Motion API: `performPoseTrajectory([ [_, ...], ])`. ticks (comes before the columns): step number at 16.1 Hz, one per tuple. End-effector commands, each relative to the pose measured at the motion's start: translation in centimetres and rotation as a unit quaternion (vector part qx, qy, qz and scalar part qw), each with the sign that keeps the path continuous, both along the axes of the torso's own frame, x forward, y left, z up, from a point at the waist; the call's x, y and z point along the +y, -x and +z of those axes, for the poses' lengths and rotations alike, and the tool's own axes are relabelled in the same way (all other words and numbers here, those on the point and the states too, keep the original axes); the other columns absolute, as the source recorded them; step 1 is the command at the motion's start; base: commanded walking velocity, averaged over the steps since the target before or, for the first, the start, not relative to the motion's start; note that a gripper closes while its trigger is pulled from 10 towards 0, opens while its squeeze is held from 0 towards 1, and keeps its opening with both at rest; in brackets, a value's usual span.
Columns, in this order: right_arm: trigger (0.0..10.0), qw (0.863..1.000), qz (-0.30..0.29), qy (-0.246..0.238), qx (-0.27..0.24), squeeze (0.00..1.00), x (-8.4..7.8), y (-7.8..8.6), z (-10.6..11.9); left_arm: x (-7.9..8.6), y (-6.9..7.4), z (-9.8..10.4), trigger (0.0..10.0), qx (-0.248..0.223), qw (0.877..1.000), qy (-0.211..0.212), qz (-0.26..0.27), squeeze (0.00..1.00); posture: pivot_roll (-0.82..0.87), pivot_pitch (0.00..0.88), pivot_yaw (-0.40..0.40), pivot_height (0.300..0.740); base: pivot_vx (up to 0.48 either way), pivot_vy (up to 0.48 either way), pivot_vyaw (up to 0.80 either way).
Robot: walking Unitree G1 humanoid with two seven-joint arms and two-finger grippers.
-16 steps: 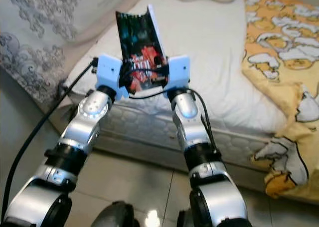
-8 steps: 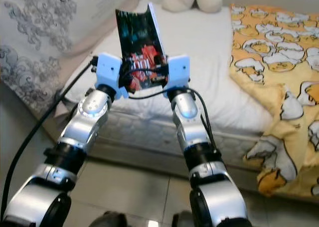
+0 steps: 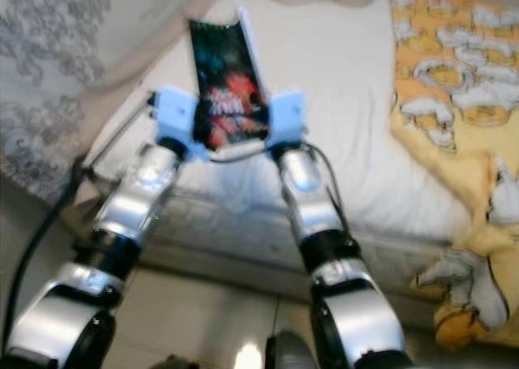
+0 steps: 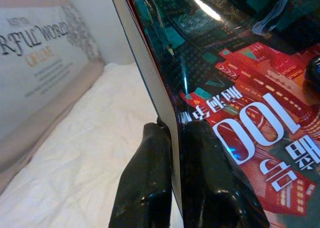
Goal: Clean up the room
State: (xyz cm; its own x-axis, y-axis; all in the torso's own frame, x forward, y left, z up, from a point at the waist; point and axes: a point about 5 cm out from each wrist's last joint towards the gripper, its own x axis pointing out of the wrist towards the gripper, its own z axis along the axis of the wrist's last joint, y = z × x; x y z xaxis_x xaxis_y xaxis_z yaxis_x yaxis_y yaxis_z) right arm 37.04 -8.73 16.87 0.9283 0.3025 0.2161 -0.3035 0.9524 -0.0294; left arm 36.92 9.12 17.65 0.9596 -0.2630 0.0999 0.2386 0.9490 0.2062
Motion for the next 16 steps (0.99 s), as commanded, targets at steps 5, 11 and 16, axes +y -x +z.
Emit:
performPoseTrajectory([
  [5,10.0,0.996,-0.086,-0.028,0.01,0.0,-3.91,-0.3,-0.49,5.81,-1.22,1.48,10.0,-0.019,0.992,-0.002,0.122,0.0,-0.11,0.0,0.05,0.7,0.458,0.0,0.0],
  [11,10.0,0.996,-0.086,-0.03,0.011,0.0,-3.69,-0.28,-0.59,5.35,-1.42,1.51,10.0,-0.015,0.994,-0.01,0.109,0.0,-0.11,0.0,0.054,0.7,0.461,0.0,0.0],
  [16,10.0,0.996,-0.085,-0.03,0.012,0.0,-3.65,-0.26,-0.64,5.41,-1.54,1.37,10.0,-0.005,0.994,0.004,0.11,0.0,-0.11,0.0,0.054,0.7,0.178,0.279,0.0],
])
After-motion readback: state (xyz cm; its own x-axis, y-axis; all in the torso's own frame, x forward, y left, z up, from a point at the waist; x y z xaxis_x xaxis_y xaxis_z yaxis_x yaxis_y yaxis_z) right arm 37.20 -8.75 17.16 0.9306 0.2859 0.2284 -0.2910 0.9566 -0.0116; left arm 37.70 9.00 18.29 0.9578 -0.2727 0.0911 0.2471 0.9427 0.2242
